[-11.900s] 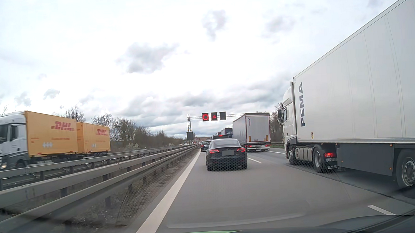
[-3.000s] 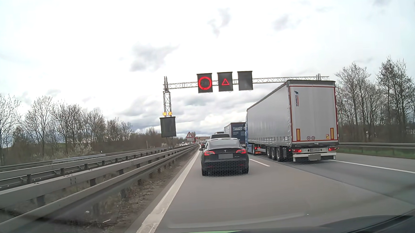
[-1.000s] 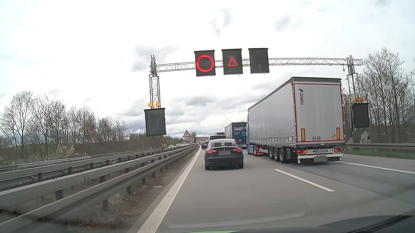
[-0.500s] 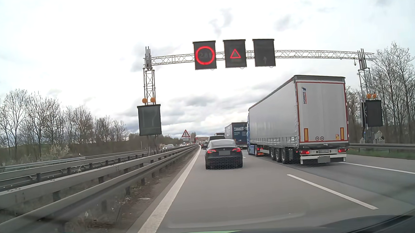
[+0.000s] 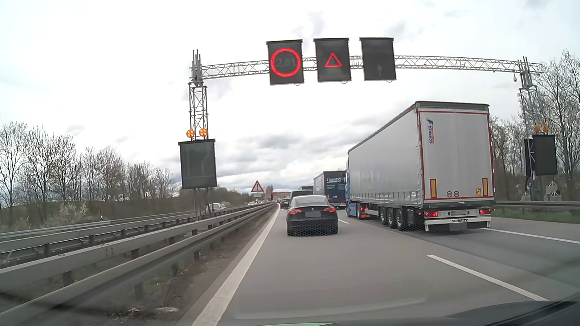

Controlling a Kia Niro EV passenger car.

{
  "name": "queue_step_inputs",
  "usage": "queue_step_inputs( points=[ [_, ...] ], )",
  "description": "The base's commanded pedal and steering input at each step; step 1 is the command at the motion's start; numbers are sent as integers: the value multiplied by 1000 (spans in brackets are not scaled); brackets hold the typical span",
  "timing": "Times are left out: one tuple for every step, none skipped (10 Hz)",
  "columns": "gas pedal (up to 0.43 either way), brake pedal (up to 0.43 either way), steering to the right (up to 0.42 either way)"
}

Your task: Follow the waypoints while adhering to traffic rules and regulations

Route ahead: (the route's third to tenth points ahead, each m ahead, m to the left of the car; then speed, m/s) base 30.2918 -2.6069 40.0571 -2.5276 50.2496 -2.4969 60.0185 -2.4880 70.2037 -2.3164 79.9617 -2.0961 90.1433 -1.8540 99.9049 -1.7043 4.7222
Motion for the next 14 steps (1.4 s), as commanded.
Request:
queue_step_inputs(
  points=[
    [157,0,1],
    [157,0,0],
    [157,0,0],
    [157,0,0],
    [157,0,0],
    [157,0,0],
    [157,0,0],
    [150,0,-1],
    [138,0,0],
    [138,0,-1],
    [138,0,-1],
    [138,0,-1],
    [138,0,-1],
    [138,0,-1]
  ],
)
